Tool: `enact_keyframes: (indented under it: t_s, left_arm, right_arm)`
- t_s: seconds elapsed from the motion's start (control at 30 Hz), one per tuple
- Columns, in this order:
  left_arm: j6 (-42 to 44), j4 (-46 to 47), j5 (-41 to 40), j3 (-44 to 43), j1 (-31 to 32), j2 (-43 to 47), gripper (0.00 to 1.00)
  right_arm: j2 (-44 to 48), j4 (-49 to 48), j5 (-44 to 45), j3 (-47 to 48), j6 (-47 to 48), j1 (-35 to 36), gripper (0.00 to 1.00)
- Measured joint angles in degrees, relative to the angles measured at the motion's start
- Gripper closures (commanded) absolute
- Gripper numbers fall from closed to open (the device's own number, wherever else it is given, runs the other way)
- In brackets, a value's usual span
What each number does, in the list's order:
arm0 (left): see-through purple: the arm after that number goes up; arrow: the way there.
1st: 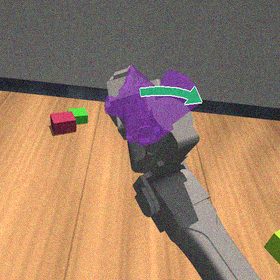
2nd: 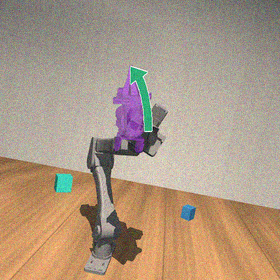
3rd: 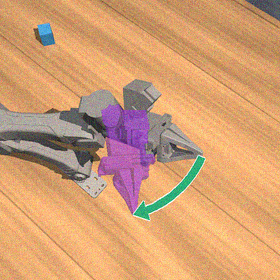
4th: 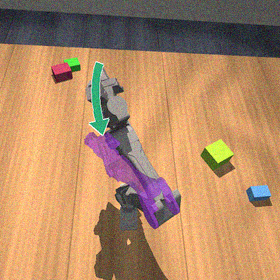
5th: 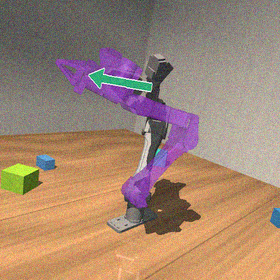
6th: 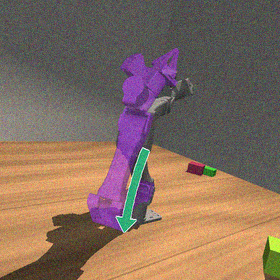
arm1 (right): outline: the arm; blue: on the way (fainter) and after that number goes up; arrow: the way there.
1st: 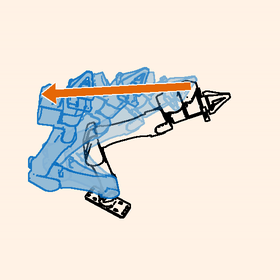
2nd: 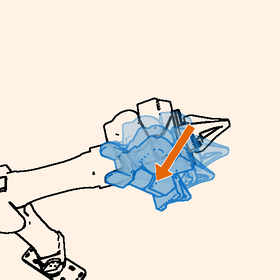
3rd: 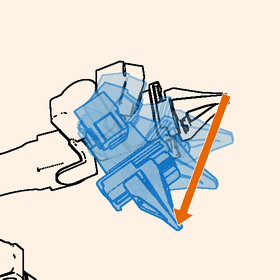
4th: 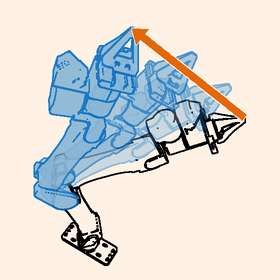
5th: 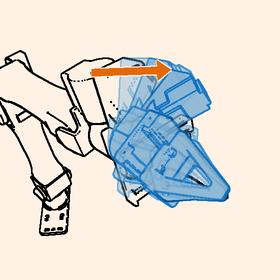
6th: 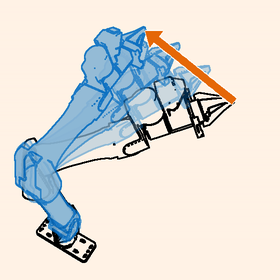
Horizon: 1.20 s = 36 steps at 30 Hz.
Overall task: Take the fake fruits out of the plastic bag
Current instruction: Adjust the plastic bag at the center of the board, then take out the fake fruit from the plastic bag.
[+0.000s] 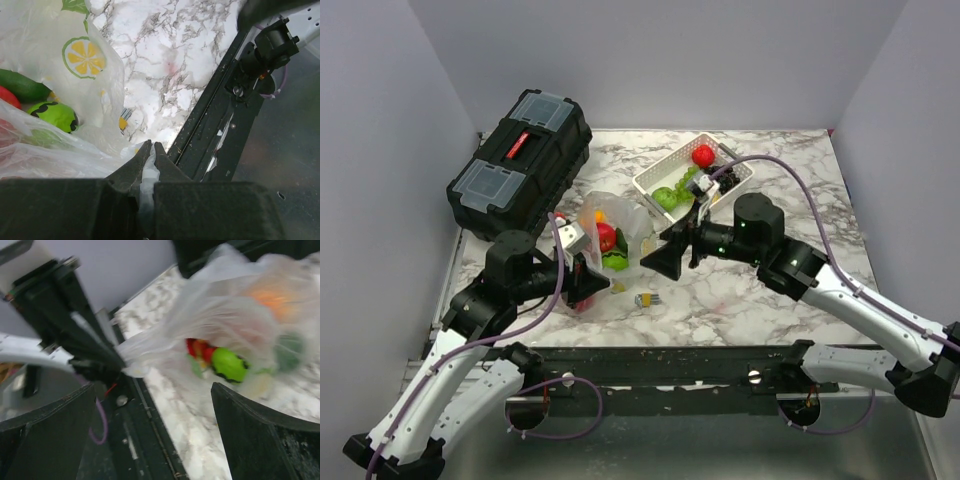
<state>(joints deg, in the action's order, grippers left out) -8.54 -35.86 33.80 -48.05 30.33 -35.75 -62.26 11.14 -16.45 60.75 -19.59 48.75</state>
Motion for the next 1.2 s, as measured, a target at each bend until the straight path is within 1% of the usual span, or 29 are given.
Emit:
enact_keyframes:
  t_s: [0.1,0.17,0.23,0.33,0.4,0.5,0.57,0.7,0.9,1.13,1.2]
  left_arm:
    - [-0.3,0.9,0.2,0.9,0.0,0.5,1.0]
    - [-0.7,0.9,0.1,1.4,0.0,1.1,1.0]
    - [-0.8,0.8,0.1,1.4,0.0,1.5,1.0]
    - [-1.0,0.5,0.1,1.5,0.0,1.9,1.0]
    - [-1.0,0.0,0.1,1.5,0.0,2.1,1.0]
    - [-1.1,-0.5,0.0,1.5,0.0,2.5,1.0]
    - [-1.2,-0.5,0.0,1.5,0.0,2.7,1.0]
    - [-1.5,-0.5,0.1,1.5,0.0,2.8,1.0]
    - [-2.3,-0.2,0.4,1.7,0.0,2.8,1.0]
    - [-3.0,1.2,1.5,3.8,0.0,2.8,1.0]
    - [-3.1,1.8,1.9,4.3,0.0,2.8,1.0]
  right_arm:
    - [-1.7,-5.3,-7.5,-3.2,-1.6,1.7,0.11]
    - [-4.4,-9.4,-11.6,-5.2,-3.1,2.7,0.16]
    - [-8.0,-12.9,-14.4,-6.0,-4.4,3.3,0.26]
    - [-12.1,-15.7,-15.0,-5.7,-4.9,3.4,0.37]
    - [-15.3,-16.3,-13.5,-4.2,-5.0,3.4,0.4]
    - [-19.9,-17.1,-7.3,-2.4,-5.0,3.4,0.39]
    - [-22.3,-17.4,-2.7,-2.1,-4.5,3.4,0.37]
    - [-27.6,-17.6,3.1,-0.4,-2.8,3.4,0.34]
    - [-33.0,-19.3,7.1,0.2,-0.3,4.0,0.29]
    - [-36.8,-21.1,9.9,1.0,2.6,4.9,0.16]
    - [-37.5,-21.7,10.7,1.1,3.4,5.1,0.14]
